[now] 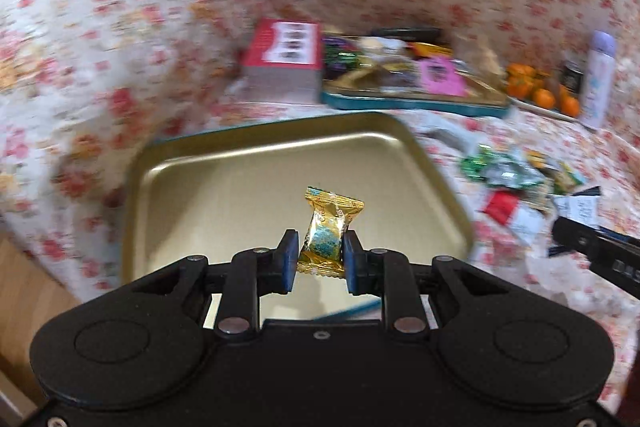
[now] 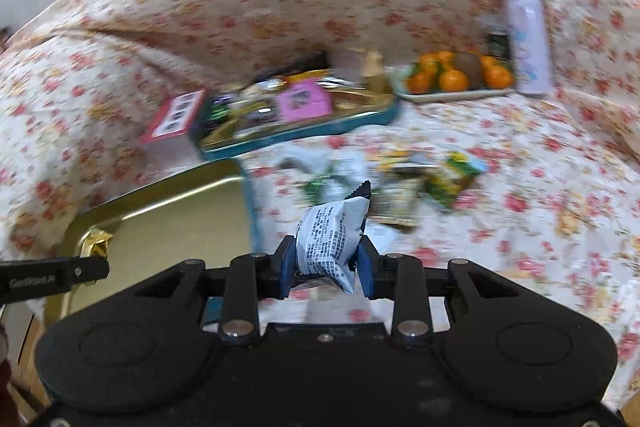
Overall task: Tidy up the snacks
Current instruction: 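Carry the gold candy and white packet over the tin tray with both tools, then open the left tool to drop the gold candy while the right tool releases the white packet into the tray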
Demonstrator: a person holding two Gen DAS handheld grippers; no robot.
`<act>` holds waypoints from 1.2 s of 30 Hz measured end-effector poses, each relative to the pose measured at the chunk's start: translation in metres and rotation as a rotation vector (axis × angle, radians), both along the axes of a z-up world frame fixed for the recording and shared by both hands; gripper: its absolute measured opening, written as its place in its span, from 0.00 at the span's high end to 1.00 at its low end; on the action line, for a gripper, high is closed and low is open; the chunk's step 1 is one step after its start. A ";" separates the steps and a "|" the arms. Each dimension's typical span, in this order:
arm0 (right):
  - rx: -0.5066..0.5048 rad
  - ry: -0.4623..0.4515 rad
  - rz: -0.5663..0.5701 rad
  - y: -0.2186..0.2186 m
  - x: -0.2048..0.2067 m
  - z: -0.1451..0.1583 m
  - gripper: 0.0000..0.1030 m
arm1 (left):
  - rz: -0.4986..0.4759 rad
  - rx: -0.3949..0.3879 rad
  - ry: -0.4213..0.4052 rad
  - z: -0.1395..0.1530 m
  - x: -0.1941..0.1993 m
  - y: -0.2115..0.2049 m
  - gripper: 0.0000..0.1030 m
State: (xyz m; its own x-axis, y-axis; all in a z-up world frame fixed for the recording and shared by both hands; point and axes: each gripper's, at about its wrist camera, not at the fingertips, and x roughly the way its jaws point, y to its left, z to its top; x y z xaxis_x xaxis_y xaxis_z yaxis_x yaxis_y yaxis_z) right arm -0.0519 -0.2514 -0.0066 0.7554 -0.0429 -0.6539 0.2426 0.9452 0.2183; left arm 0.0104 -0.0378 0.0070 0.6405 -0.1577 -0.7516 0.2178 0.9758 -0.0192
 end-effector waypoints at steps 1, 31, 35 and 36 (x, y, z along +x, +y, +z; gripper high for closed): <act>-0.005 -0.002 0.021 0.010 0.002 0.002 0.67 | 0.017 0.004 0.000 -0.001 0.002 0.008 0.70; -0.035 0.057 0.288 0.159 0.064 -0.015 0.67 | 0.232 -0.021 0.155 -0.035 0.032 0.085 0.69; -0.044 0.063 0.288 0.160 0.066 -0.017 0.67 | 0.232 -0.025 0.161 -0.035 0.034 0.084 0.69; -0.047 0.064 0.287 0.161 0.067 -0.018 0.67 | 0.233 -0.026 0.162 -0.035 0.034 0.085 0.69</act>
State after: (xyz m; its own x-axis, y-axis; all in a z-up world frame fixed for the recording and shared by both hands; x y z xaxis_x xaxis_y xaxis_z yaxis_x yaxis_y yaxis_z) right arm 0.0150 -0.0907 -0.0242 0.6981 0.1350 -0.7032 -0.0244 0.9860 0.1651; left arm 0.0442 0.0467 -0.0279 0.5333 -0.0406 -0.8450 -0.0205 0.9979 -0.0608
